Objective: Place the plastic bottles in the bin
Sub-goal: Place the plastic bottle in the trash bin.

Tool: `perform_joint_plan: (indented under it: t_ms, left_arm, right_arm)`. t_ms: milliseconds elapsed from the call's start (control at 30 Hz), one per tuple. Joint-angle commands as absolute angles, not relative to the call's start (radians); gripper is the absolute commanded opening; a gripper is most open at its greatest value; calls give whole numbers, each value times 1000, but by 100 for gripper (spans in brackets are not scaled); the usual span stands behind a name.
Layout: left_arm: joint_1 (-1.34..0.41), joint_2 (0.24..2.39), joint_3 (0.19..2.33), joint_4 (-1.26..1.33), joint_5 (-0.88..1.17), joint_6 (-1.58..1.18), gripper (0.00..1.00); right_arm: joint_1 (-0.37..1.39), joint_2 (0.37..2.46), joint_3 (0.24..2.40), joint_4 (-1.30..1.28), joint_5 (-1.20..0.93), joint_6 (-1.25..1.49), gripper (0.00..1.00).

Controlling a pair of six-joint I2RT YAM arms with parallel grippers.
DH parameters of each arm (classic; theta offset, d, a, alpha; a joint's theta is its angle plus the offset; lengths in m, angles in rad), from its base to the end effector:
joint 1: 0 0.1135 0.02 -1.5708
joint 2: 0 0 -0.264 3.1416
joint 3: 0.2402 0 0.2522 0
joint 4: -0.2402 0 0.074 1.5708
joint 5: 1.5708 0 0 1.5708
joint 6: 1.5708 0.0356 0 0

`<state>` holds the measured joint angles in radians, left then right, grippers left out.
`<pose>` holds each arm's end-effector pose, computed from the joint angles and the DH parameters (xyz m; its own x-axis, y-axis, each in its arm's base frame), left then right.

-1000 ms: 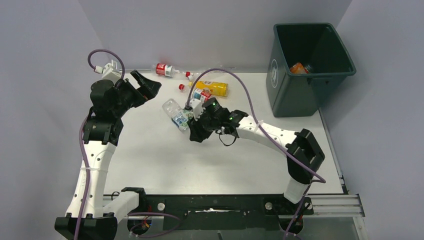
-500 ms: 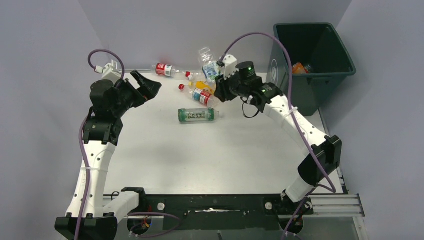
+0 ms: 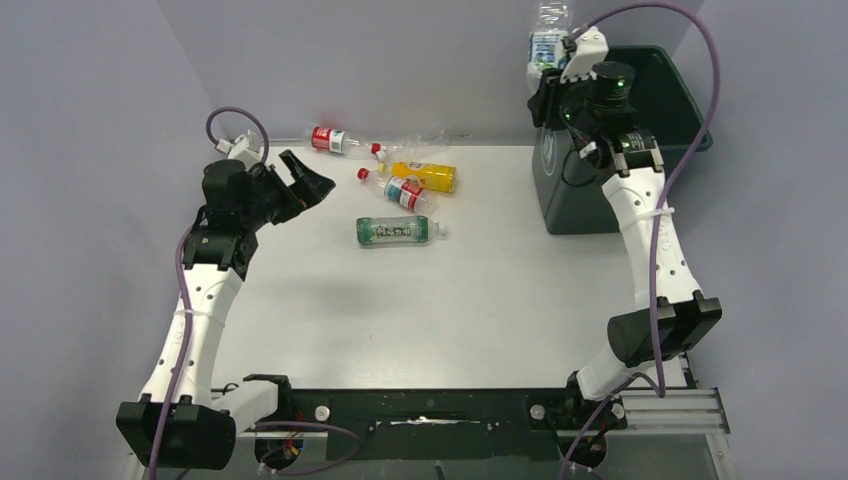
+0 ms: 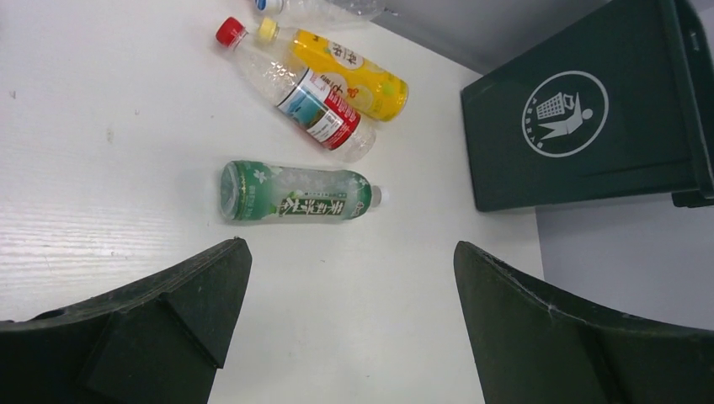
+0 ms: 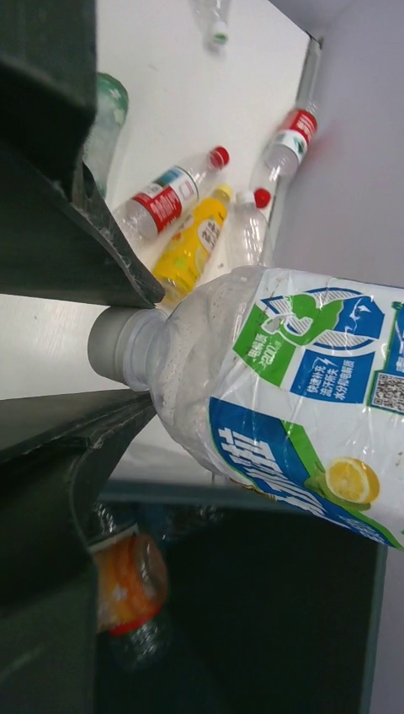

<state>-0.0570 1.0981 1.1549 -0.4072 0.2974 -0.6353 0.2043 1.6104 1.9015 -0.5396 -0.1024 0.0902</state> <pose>0.2414 -0.0242 0.3853 -0.4712 -0.5414 -0.6963 0.0616 0.7673 -0.6383 0.3458 0.0754 0.4782 -0.2668 0.0362 -0.9631 -0.2759 0.9546 0.1124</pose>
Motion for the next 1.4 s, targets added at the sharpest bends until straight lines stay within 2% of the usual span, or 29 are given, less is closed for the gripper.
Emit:
perform_joint_plan:
  t_ms: [0, 333, 467, 533, 633, 767, 1033, 1367]
  left_arm:
    - [-54, 1125, 1147, -351, 346, -605, 93]
    - [-87, 1232, 1110, -323, 329, -572, 93]
    - [-136, 1294, 1120, -320, 274, -536, 93]
    - [-168, 1331, 1136, -324, 246, -509, 93]
    - [-216, 1386, 1160, -323, 202, -472, 93]
    - [-255, 1464, 1181, -310, 163, -429, 93]
    - [-289, 1586, 1242, -287, 169, -323, 93]
    - [-301, 1683, 1286, -253, 166, -244, 93]
  right_arm:
    - [99, 1551, 1955, -499, -87, 130, 30]
    - [-60, 1558, 1911, -510, -93, 171, 33]
    - [-83, 1571, 1893, -516, -91, 187, 41]
    - [-91, 1575, 1886, -520, -90, 191, 51]
    - [-99, 1580, 1886, -533, -84, 201, 72]
    - [-101, 1581, 1902, -561, -88, 207, 88]
    - [-45, 1513, 1899, -611, -103, 200, 92]
    - [274, 1410, 1766, -631, -2, 174, 93]
